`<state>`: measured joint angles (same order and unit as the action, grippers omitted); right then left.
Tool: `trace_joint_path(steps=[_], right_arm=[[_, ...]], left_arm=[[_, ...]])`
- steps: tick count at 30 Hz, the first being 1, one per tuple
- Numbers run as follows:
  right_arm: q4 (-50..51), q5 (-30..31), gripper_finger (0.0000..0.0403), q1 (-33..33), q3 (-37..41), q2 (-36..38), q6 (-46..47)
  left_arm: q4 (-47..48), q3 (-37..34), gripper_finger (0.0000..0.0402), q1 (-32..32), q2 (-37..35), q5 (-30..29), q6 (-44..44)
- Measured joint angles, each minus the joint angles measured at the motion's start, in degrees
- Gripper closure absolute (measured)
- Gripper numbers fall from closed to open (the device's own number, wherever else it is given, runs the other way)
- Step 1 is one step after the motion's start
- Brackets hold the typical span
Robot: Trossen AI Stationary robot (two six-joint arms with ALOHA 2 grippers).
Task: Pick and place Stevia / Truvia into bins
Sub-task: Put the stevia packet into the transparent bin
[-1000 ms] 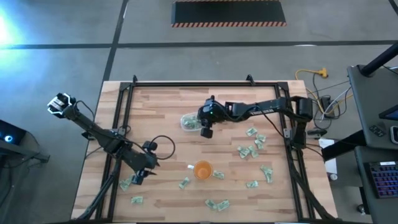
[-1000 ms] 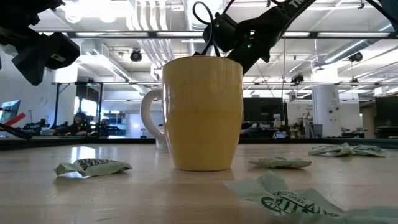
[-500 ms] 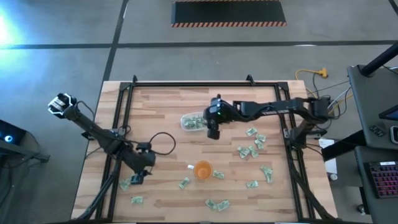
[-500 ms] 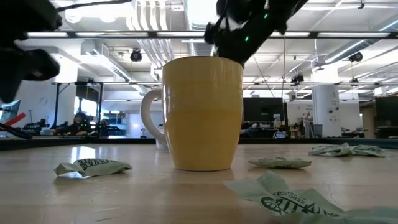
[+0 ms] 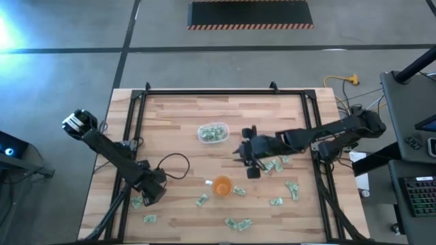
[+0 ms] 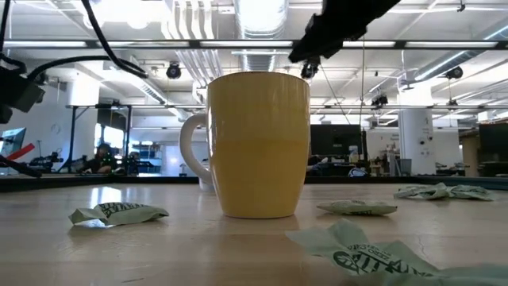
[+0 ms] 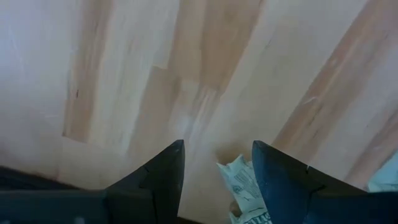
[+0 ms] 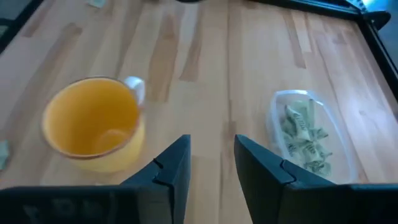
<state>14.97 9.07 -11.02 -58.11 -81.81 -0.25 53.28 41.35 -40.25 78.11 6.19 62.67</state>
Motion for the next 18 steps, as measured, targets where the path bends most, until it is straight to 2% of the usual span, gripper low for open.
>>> trace_joint_path(steps=[9, 18], right_arm=[[-2.0, 1.7, 0.0306, -8.3, 1.3, 0.8, 0.7], [-3.8, 1.7, 0.0318, -10.8, 1.3, 0.8, 0.7]], left_arm=[[0.5, 0.9, 0.023, -0.1, 2.4, 1.9, 2.3], [2.7, 0.5, 0.023, -2.1, 2.4, 3.0, 6.4]])
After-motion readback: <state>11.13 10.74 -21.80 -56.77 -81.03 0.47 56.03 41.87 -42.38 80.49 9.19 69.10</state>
